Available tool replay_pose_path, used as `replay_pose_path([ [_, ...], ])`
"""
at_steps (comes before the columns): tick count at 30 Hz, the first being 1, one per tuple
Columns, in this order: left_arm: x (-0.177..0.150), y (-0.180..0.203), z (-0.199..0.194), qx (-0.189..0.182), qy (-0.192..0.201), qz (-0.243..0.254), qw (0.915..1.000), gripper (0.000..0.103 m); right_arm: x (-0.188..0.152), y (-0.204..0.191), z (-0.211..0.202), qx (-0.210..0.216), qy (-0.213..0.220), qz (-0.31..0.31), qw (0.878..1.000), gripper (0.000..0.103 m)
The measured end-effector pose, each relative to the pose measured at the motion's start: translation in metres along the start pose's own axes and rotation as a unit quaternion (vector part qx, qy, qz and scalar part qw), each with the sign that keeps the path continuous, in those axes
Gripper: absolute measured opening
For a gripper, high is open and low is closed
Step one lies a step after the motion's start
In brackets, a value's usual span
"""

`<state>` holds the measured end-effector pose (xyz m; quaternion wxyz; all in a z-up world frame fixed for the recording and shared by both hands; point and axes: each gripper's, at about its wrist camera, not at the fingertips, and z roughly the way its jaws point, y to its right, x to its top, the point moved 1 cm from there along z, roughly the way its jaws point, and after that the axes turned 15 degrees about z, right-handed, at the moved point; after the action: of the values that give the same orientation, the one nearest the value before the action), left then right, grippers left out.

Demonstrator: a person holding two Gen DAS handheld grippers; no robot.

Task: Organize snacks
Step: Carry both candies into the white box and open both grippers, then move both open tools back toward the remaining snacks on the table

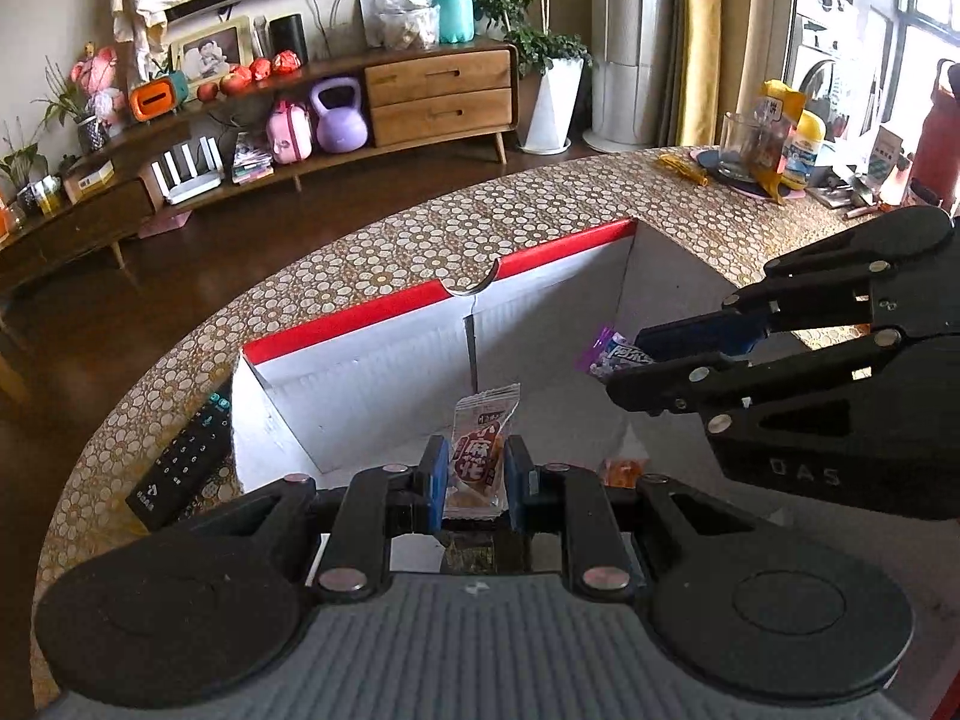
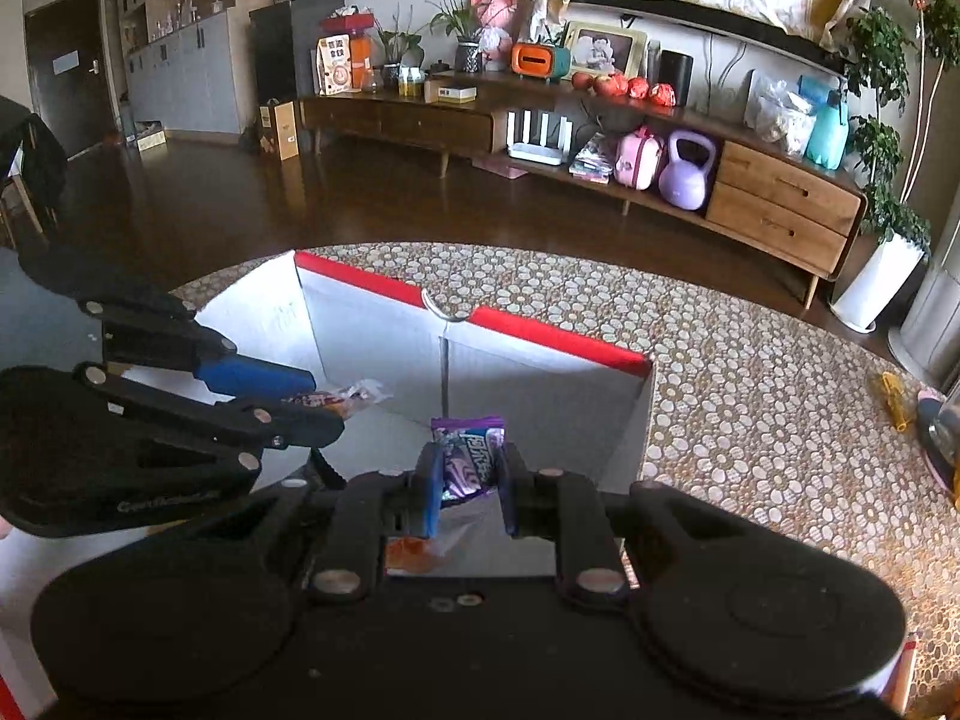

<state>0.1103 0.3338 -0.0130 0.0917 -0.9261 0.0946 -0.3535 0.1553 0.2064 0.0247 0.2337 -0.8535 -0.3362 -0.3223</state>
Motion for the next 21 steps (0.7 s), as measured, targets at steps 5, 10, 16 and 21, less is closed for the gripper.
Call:
replay_pose_path([
  [5,0.000,0.001,0.002,-0.002,-0.005,0.002,1.0000,0.019,0.000,0.000,0.000,-0.004,-0.003,0.003,1.000,0.019],
  [10,0.000,0.003,0.004,0.009,-0.017,0.003,0.9998,0.023,0.002,0.001,0.002,-0.009,-0.002,0.007,1.000,0.024],
  [16,-0.002,0.004,0.002,0.024,-0.025,-0.004,0.9994,0.055,0.002,0.002,0.001,-0.016,0.001,0.011,1.000,0.034],
  [21,-0.003,0.003,-0.006,0.032,-0.016,-0.015,0.9993,0.067,0.003,0.003,-0.005,-0.012,0.008,0.013,1.000,0.038],
])
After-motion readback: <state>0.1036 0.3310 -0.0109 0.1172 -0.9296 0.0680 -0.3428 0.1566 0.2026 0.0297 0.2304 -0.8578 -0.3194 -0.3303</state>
